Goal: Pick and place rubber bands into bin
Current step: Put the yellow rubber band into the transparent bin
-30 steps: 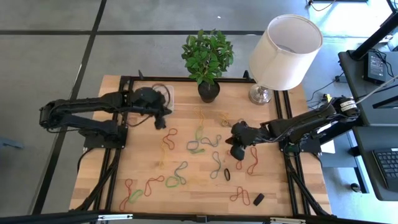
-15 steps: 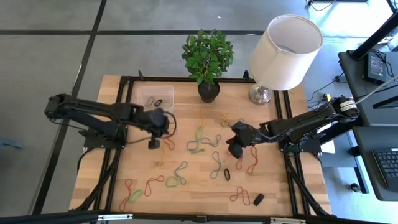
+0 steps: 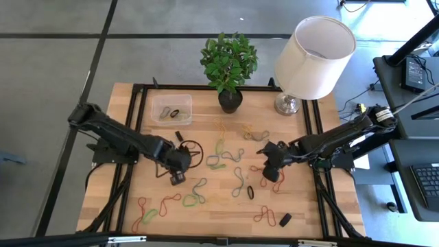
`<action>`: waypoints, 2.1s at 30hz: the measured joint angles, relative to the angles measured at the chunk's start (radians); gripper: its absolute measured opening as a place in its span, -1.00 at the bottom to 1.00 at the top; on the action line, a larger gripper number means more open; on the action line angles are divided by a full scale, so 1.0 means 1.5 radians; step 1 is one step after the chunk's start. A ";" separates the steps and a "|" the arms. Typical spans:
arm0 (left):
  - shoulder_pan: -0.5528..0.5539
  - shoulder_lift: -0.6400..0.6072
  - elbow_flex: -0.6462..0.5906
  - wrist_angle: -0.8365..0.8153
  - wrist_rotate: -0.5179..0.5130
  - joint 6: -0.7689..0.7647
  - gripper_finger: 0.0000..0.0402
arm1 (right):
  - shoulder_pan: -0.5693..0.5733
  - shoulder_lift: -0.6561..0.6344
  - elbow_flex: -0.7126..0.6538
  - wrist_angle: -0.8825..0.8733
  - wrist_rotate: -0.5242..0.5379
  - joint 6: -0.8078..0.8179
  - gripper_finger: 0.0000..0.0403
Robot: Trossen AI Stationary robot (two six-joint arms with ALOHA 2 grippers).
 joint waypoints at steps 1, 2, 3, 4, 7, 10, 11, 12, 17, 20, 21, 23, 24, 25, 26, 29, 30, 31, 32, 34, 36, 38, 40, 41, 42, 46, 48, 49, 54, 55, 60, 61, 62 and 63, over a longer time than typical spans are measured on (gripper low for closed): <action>-0.004 0.013 0.007 0.002 0.001 -0.044 -0.99 | 0.000 -0.006 0.000 -0.010 0.000 -0.011 -0.99; -0.009 0.026 0.011 0.009 0.002 -0.086 -0.99 | 0.001 -0.013 0.000 -0.020 0.001 -0.022 -0.99; -0.014 0.036 0.014 0.008 0.001 -0.124 -0.99 | 0.001 -0.021 0.000 -0.033 0.001 -0.035 -1.00; -0.016 0.045 0.015 0.012 -0.001 -0.161 -1.00 | 0.001 -0.029 0.000 -0.044 0.001 -0.047 -1.00; -0.023 0.072 0.016 0.049 -0.009 -0.269 -0.98 | 0.001 -0.055 0.000 -0.074 0.001 -0.088 -1.00; -0.024 0.097 0.016 0.072 -0.005 -0.331 -0.92 | 0.001 -0.080 0.000 -0.096 0.001 -0.106 -1.00; -0.024 0.106 0.016 0.074 0.006 -0.349 -0.89 | 0.001 -0.087 0.000 -0.097 0.001 -0.106 -1.00; -0.025 0.114 0.016 0.075 0.021 -0.366 -0.85 | 0.001 -0.095 0.000 -0.098 0.001 -0.106 -1.00; -0.039 0.150 0.016 0.083 0.062 -0.425 -0.64 | 0.002 -0.124 0.000 -0.109 0.001 -0.108 -1.00; -0.053 0.165 0.016 0.089 0.063 -0.454 -0.52 | 0.003 -0.134 0.000 -0.118 0.001 -0.107 -1.00; -0.056 0.170 0.016 0.094 0.062 -0.465 -0.49 | 0.003 -0.135 0.000 -0.118 0.001 -0.108 -1.00; -0.063 0.179 0.016 0.091 0.063 -0.478 -0.43 | 0.003 -0.138 0.000 -0.118 0.001 -0.111 -1.00; -0.066 0.182 0.016 0.093 0.062 -0.480 -0.41 | 0.003 -0.138 0.000 -0.118 0.002 -0.117 -1.00; -0.069 0.186 0.016 0.094 0.062 -0.485 -0.39 | 0.003 -0.137 0.000 -0.118 0.002 -0.121 -1.00; -0.072 0.191 0.016 0.093 0.062 -0.489 -0.38 | 0.003 -0.137 0.000 -0.118 0.002 -0.124 -1.00; -0.076 0.207 0.016 0.093 0.065 -0.494 -0.40 | 0.003 -0.137 0.000 -0.117 0.002 -0.125 -1.00; -0.077 0.212 0.017 0.095 0.067 -0.494 -0.41 | 0.003 -0.137 0.000 -0.117 0.005 -0.125 -1.00; -0.077 0.218 0.019 0.094 0.073 -0.494 -0.43 | 0.003 -0.137 0.000 -0.117 0.006 -0.125 -1.00; -0.077 0.224 0.018 0.094 0.078 -0.494 -0.46 | 0.003 -0.137 0.000 -0.117 0.007 -0.126 -1.00; -0.076 0.231 0.019 0.093 0.088 -0.495 -0.54 | 0.003 -0.137 0.000 -0.117 0.007 -0.126 -1.00; -0.076 0.234 0.019 0.090 0.089 -0.498 -0.64 | 0.003 -0.137 0.000 -0.118 0.007 -0.127 -0.99; -0.076 0.235 0.025 0.084 0.090 -0.506 -0.80 | 0.003 -0.137 -0.001 -0.118 0.007 -0.138 -0.98; -0.076 0.238 0.038 0.073 0.092 -0.505 -0.94 | 0.003 -0.137 -0.001 -0.118 0.007 -0.141 -0.98; -0.076 0.239 0.045 0.067 0.092 -0.497 -0.96 | 0.003 -0.137 -0.001 -0.118 0.007 -0.141 -0.98; -0.077 0.240 0.053 0.060 0.092 -0.488 -0.97 | 0.003 -0.137 -0.001 -0.118 0.007 -0.141 -0.97; -0.076 0.241 0.108 0.012 0.099 -0.441 -0.99 | 0.003 -0.137 -0.001 -0.118 0.007 -0.142 -0.97; -0.072 0.233 0.134 -0.036 0.090 -0.422 -0.99 | 0.003 -0.137 -0.001 -0.118 0.007 -0.143 -0.97; -0.068 0.230 0.148 -0.057 0.081 -0.414 -0.99 | 0.003 -0.137 -0.001 -0.118 0.007 -0.143 -0.97; -0.044 0.188 0.213 -0.164 0.028 -0.377 -0.99 | 0.003 -0.137 -0.001 -0.118 0.008 -0.142 -0.97; -0.038 0.181 0.224 -0.184 0.013 -0.365 -0.99 | 0.003 -0.137 -0.001 -0.118 0.008 -0.142 -0.97; 0.008 0.127 0.274 -0.283 -0.063 -0.301 -1.00 | 0.003 -0.137 -0.001 -0.117 0.008 -0.138 -0.97; 0.018 0.116 0.281 -0.303 -0.083 -0.289 -0.99 | 0.003 -0.137 -0.001 -0.117 0.008 -0.135 -0.97; 0.031 0.103 0.287 -0.319 -0.102 -0.274 -0.99 | 0.003 -0.137 -0.001 -0.116 0.008 -0.128 -0.97; 0.043 0.088 0.293 -0.334 -0.120 -0.258 -0.99 | 0.003 -0.137 -0.001 -0.115 0.008 -0.120 -0.96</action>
